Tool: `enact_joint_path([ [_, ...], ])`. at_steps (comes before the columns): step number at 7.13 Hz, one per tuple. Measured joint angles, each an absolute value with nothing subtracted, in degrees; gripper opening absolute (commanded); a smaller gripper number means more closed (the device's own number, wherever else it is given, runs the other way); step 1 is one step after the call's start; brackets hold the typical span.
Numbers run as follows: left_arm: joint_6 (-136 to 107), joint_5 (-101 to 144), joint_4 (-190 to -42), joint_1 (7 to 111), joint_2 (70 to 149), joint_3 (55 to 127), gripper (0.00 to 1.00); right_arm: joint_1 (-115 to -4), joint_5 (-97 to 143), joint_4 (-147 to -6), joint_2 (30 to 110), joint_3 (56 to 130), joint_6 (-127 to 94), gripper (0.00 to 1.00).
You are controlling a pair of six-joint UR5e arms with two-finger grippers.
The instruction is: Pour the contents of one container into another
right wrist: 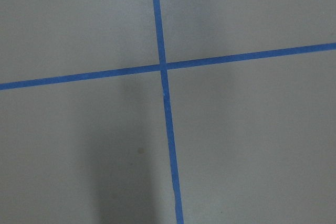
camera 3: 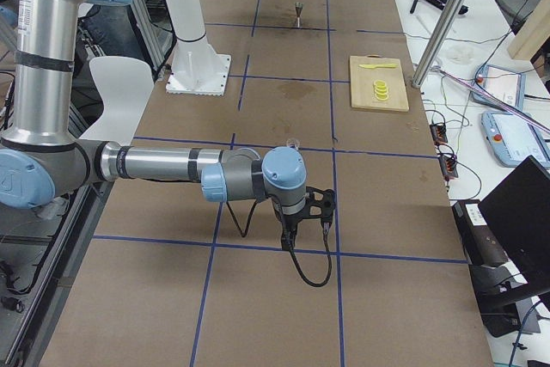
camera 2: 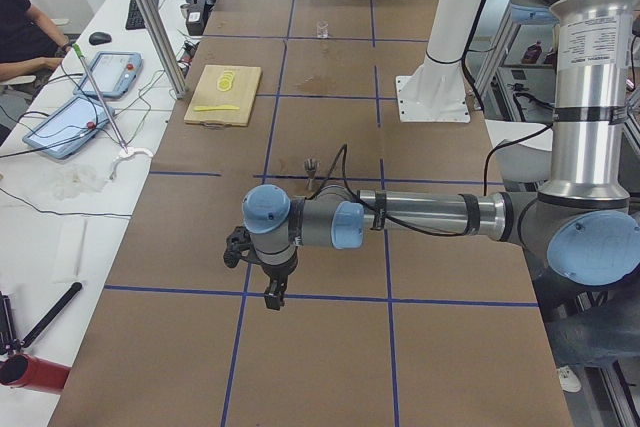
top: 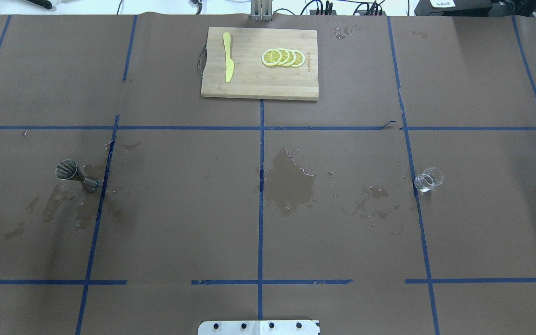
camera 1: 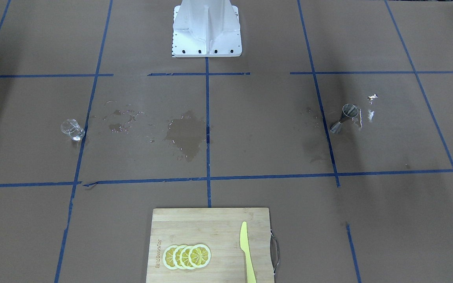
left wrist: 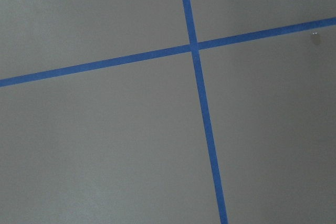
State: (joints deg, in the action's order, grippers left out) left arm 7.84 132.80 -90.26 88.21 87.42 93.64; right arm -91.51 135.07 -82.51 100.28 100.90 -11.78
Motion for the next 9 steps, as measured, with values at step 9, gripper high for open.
enact_joint_path([
  [9, -31.35, 123.97, -95.34, 70.88, 90.16, 126.71, 1.0, -91.46, 136.64, -82.26, 99.78, 105.8, -12.92, 1.0],
])
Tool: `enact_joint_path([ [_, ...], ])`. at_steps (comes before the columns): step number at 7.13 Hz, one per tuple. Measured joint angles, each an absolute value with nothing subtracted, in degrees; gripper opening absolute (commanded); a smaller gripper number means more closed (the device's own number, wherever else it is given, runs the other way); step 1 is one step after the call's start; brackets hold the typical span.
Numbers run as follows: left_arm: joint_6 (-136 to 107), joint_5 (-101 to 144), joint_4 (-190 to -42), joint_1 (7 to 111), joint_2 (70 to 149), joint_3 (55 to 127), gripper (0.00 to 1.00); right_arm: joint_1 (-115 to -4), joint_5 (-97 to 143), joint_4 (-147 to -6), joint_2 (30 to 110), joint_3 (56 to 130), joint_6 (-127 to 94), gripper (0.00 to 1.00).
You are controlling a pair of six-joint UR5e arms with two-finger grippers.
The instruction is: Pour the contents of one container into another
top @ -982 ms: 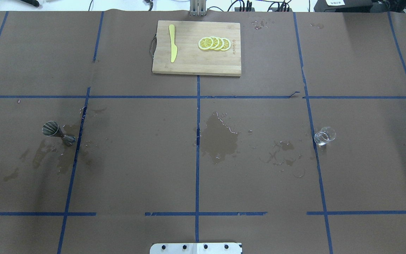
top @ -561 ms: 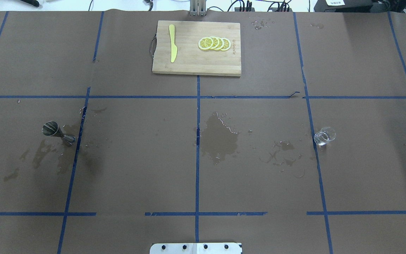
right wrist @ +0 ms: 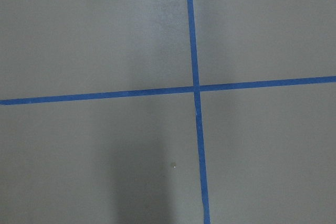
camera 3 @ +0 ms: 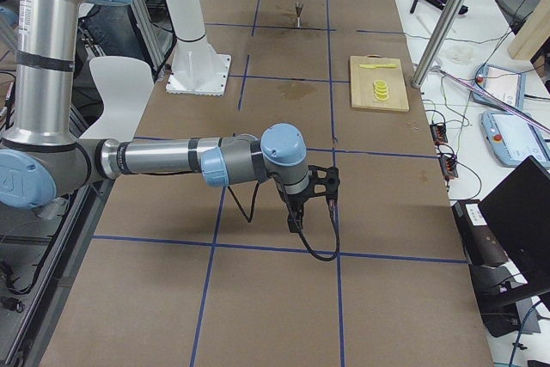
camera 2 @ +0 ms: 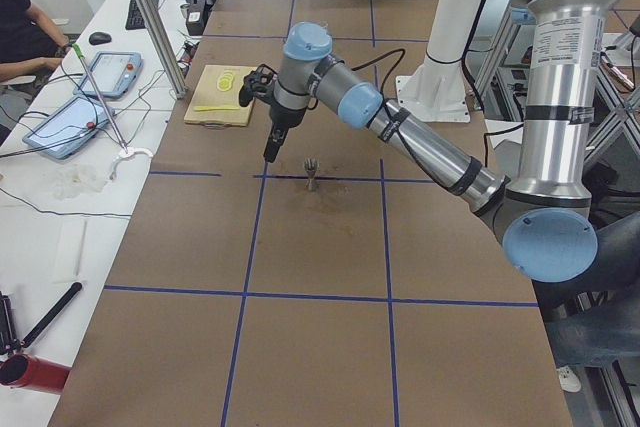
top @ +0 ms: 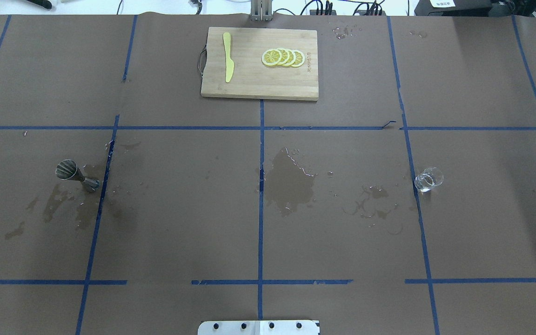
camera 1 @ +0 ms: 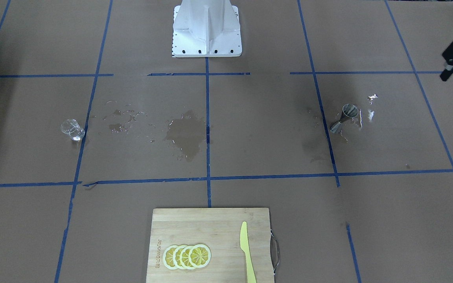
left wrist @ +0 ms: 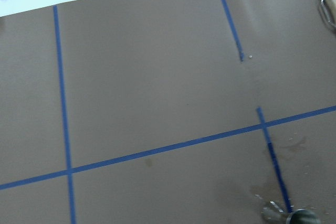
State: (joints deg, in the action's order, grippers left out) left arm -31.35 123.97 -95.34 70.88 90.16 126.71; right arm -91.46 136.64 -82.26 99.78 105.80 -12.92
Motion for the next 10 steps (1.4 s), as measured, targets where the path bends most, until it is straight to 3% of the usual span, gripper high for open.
enact_joint_path([
  [3, -62.5, 99.58, -115.38, 45.53, 78.03, 131.23, 1.0, -90.59, 137.99, -82.35, 99.67, 105.75, -13.62, 1.0],
  [5, -78.97, 79.26, -118.41, 26.18, 73.22, 131.19, 1.0, -89.64, 138.09, -82.38, 99.56, 105.8, -13.73, 1.0],
  [7, -92.23, 62.66, -112.74, 11.44, 72.61, 129.62, 1.0, -88.38, 138.86, -82.41, 98.23, 106.15, -15.78, 1.0],
  [10, -98.52, 48.44, -108.37, 6.57, 78.37, 120.05, 0.99, -84.12, 138.77, -82.44, 96.21, 110.3, -27.18, 1.0],
])
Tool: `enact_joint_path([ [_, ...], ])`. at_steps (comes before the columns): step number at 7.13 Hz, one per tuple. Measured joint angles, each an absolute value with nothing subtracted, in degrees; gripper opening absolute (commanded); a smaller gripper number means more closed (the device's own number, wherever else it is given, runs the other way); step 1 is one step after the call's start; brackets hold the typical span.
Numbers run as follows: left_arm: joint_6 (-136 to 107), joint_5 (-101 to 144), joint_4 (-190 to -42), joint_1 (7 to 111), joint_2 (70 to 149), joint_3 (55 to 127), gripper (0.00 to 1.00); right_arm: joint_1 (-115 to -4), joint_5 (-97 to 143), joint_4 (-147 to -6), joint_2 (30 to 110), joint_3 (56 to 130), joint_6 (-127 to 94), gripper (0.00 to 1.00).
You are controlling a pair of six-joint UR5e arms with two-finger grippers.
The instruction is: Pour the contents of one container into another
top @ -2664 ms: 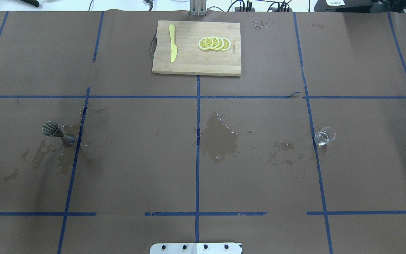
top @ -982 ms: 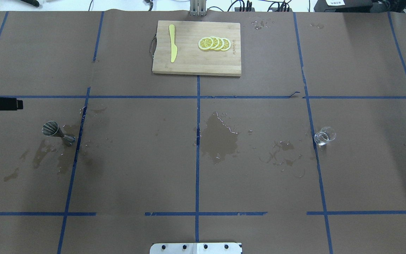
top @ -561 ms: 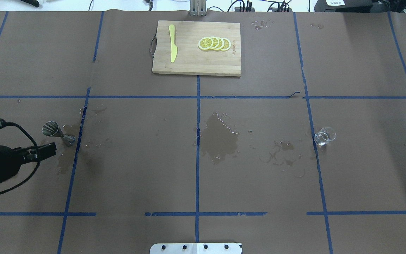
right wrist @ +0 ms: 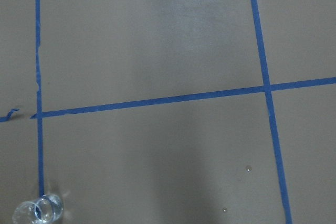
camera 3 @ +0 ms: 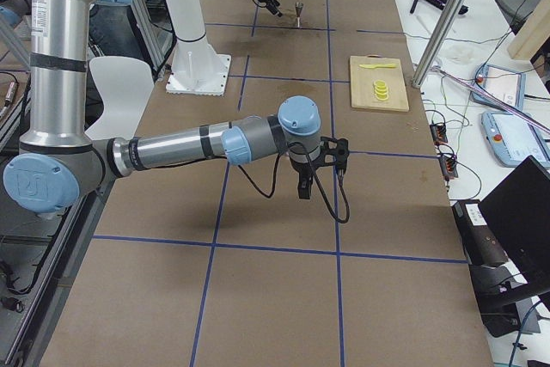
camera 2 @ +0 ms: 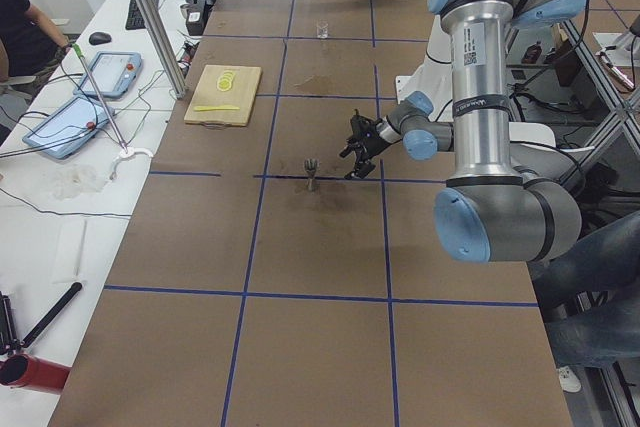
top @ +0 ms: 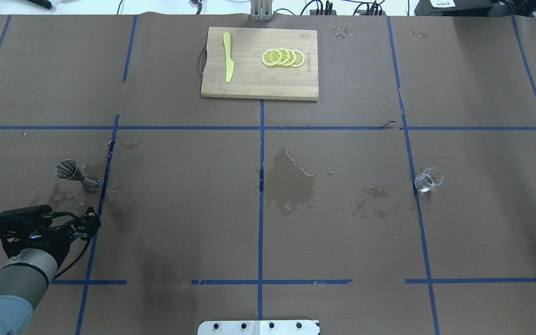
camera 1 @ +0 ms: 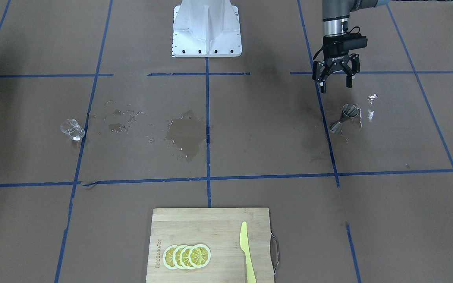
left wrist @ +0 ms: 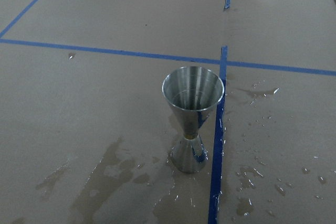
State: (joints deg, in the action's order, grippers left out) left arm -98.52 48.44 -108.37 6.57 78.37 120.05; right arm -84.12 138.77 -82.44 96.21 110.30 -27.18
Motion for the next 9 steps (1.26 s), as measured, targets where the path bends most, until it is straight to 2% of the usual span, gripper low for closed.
enact_joint_path([
  [4, -100.02, 38.63, -108.12, 6.92, 83.39, 111.93, 0.95, -77.31, 135.07, -82.58, 96.67, 117.89, -39.13, 1.0],
  [9, -100.53, 36.26, -108.27, 12.05, 86.14, 105.89, 0.86, -71.62, 130.98, -82.62, 97.2, 121.32, -45.82, 1.0],
])
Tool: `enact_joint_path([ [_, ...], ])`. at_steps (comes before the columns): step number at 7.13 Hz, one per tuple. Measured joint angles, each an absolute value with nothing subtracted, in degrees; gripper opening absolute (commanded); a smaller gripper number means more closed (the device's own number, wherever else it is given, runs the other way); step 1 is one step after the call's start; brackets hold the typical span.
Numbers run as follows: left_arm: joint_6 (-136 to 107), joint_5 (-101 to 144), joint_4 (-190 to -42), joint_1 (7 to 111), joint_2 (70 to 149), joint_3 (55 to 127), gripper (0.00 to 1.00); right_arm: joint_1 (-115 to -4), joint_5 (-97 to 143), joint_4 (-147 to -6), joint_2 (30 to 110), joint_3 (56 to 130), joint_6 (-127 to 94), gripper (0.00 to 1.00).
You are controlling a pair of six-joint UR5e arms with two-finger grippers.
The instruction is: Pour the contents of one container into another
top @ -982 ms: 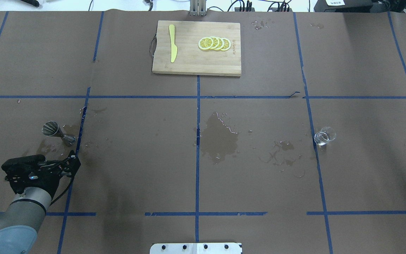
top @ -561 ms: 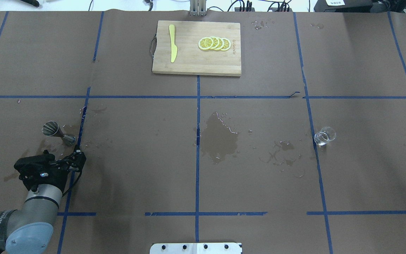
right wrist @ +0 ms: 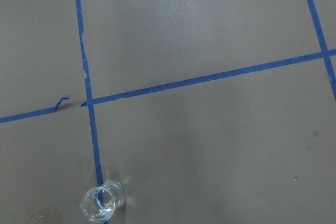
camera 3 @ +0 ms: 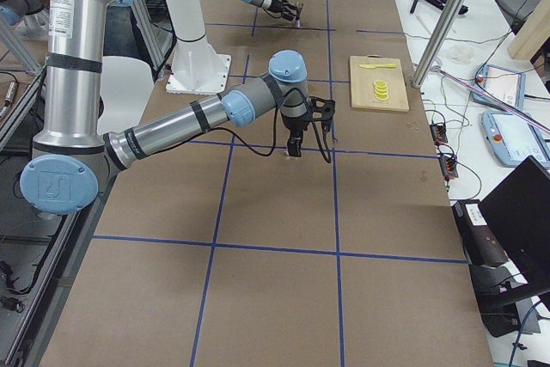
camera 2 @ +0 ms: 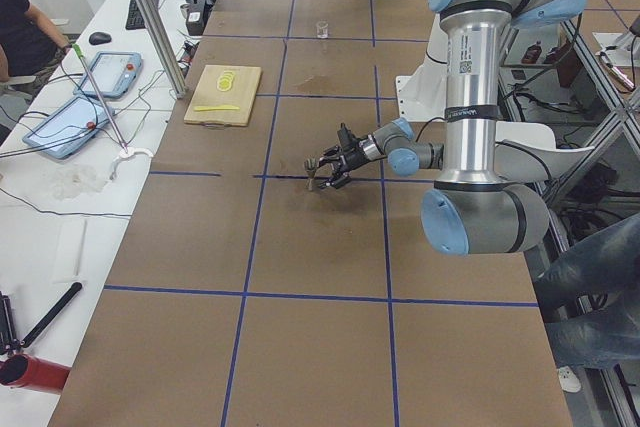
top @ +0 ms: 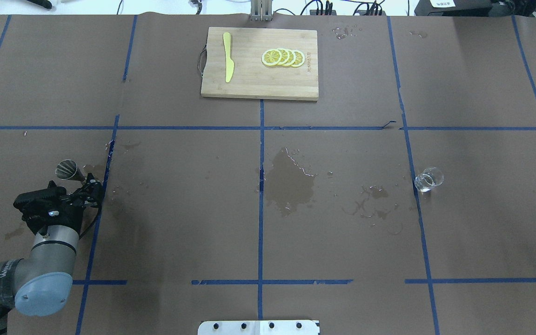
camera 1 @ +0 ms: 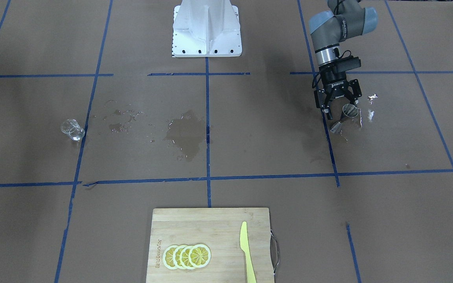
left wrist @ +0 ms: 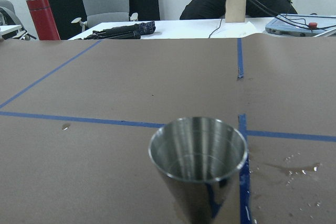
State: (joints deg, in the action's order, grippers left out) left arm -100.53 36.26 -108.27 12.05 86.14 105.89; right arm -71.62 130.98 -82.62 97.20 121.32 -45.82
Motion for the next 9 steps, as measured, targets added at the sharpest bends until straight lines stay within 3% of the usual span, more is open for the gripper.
enact_joint_path([
  [6, -100.28, 36.27, -108.36, 13.09, 90.42, 101.8, 0.83, -68.74, 126.45, -82.51, 99.86, 123.42, -46.93, 1.0],
  [9, -100.14, 36.3, -108.45, 13.1, 90.96, 101.47, 0.66, -61.56, 115.96, -79.68, 102.78, 128.82, -51.45, 1.0],
])
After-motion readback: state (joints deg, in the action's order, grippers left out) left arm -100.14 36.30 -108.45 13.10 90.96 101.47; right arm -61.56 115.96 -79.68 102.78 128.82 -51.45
